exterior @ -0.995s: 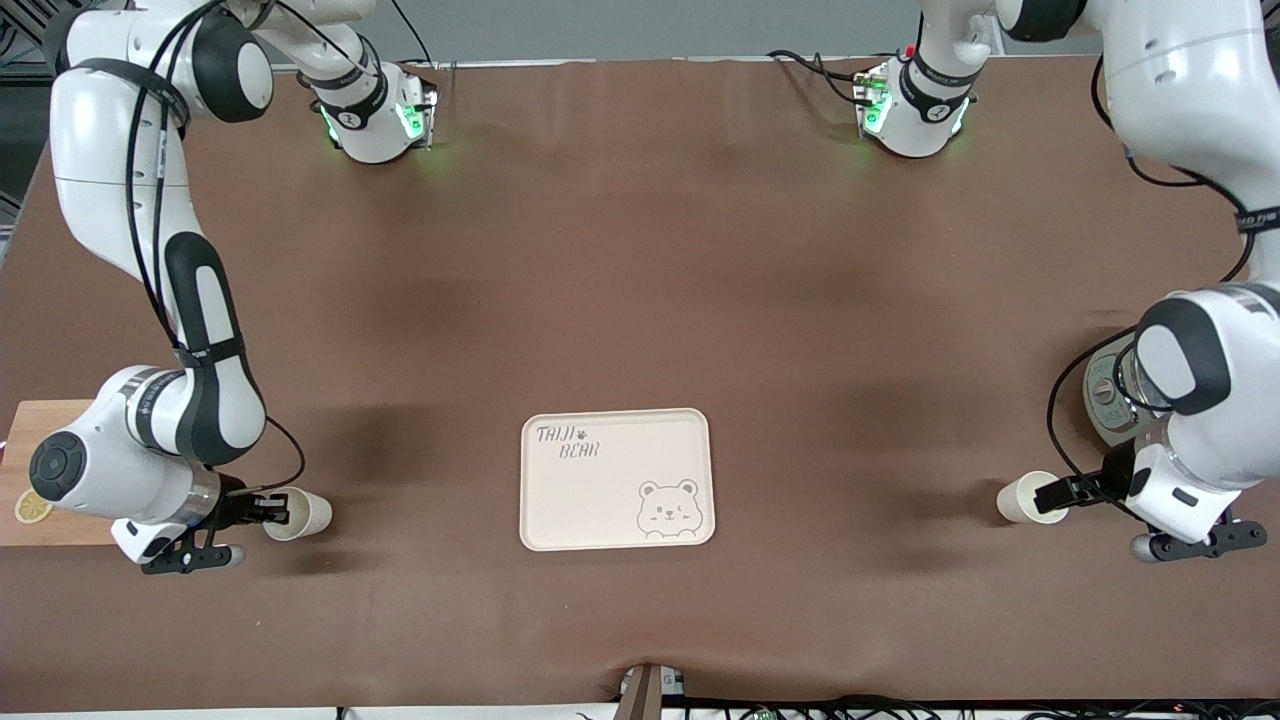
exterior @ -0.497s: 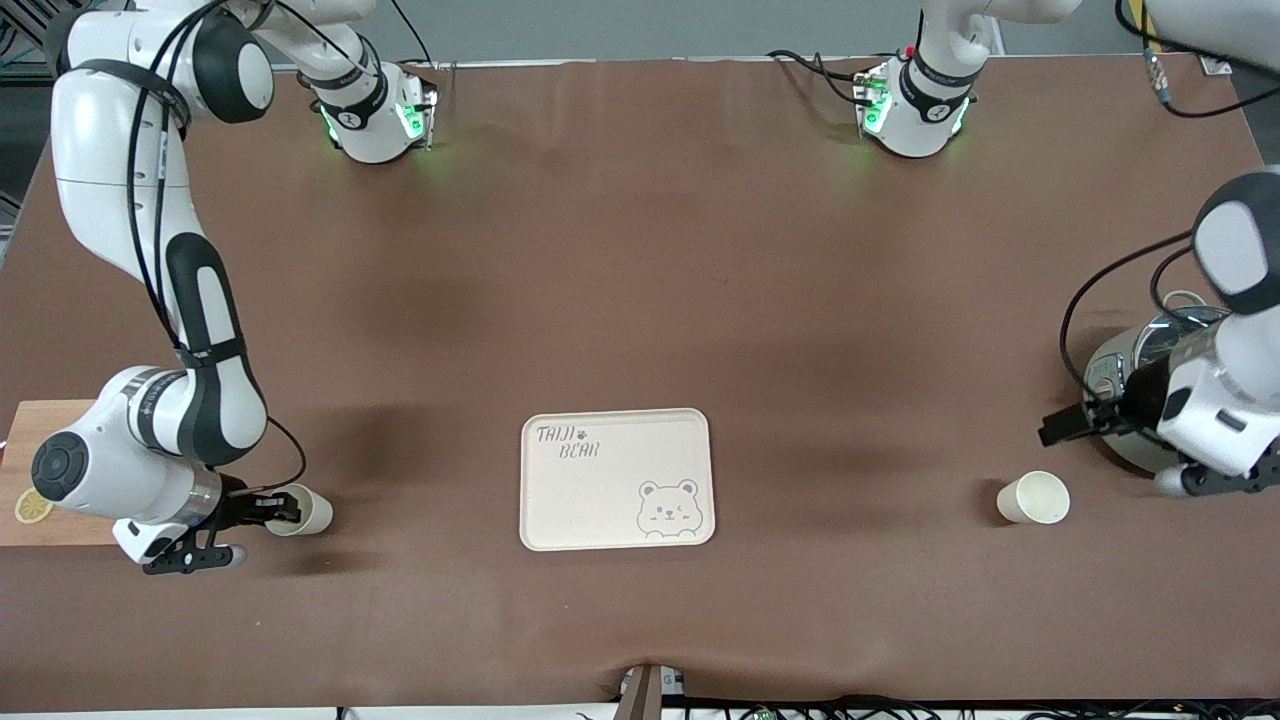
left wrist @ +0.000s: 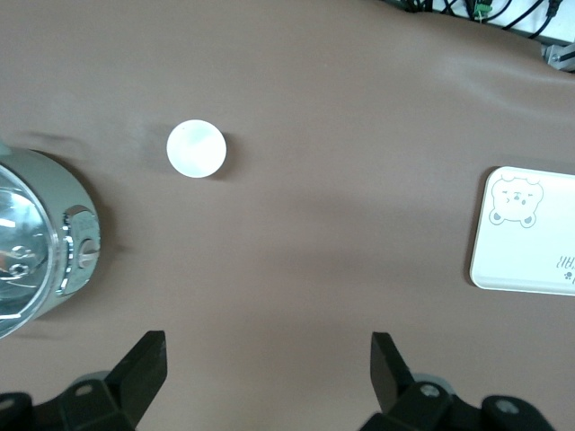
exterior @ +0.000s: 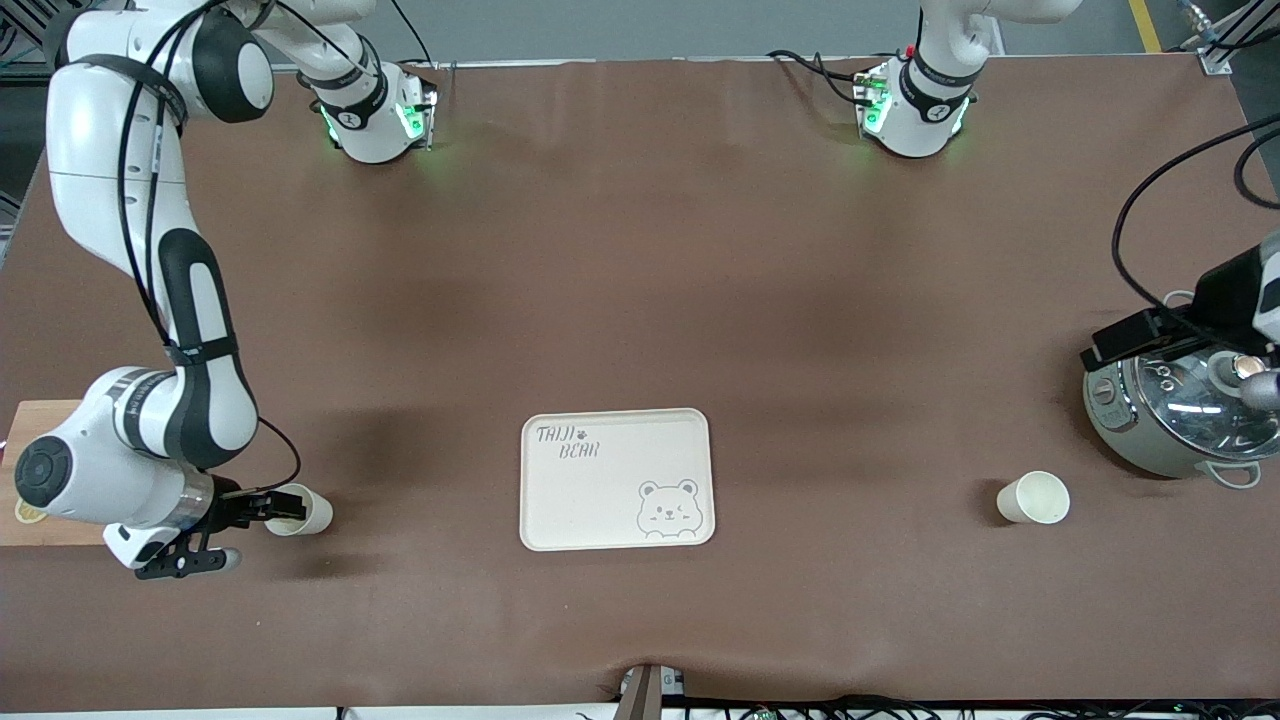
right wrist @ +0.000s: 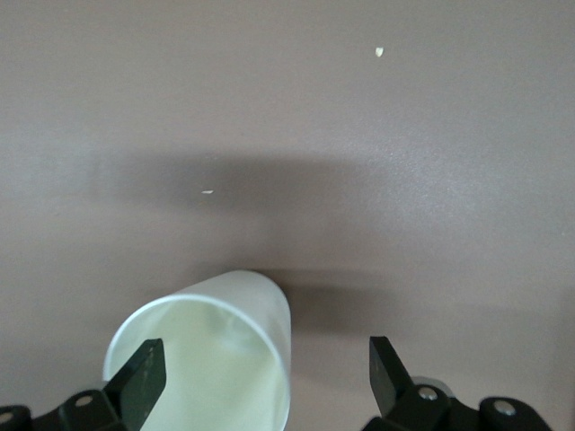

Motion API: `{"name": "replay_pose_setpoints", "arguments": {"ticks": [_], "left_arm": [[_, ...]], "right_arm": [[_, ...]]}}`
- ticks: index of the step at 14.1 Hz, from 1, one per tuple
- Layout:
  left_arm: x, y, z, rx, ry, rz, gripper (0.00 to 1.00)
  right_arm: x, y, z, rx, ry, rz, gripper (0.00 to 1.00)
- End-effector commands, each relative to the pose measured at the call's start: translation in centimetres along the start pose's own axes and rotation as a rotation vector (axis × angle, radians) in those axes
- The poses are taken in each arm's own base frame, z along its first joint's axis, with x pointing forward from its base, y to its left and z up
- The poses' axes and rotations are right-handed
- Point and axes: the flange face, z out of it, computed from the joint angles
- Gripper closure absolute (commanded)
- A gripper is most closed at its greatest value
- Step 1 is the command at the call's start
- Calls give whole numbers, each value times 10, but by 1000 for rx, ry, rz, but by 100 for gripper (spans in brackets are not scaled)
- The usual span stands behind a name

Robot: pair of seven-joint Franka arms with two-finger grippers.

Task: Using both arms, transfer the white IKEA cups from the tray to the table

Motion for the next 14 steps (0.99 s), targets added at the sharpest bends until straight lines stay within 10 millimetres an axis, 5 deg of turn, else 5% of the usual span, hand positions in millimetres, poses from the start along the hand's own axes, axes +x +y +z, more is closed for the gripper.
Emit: {"name": "replay_pose_setpoints", "arguments": {"ticks": [1,5,8,11,14], "left_arm": [[-18,-1,-31,56,32,-6,0],[-25,-9,-35,55,-2,-18,0],[-23,-9,-34,58,-2,-15,0],[-23,-9,-34,51,-3,-15,0],[-23,-4,-30,21,-15,5,0]], "right_arm": [[3,-7,-38,9,-43,60,0],[-8,-38,-106,39,-156,95,0],[-39,-66,-224,60,-154,78,0],[-92,-106,-340,-33,-135,41,0],[-151,-131,-418,-139,-127,42,0]]}}
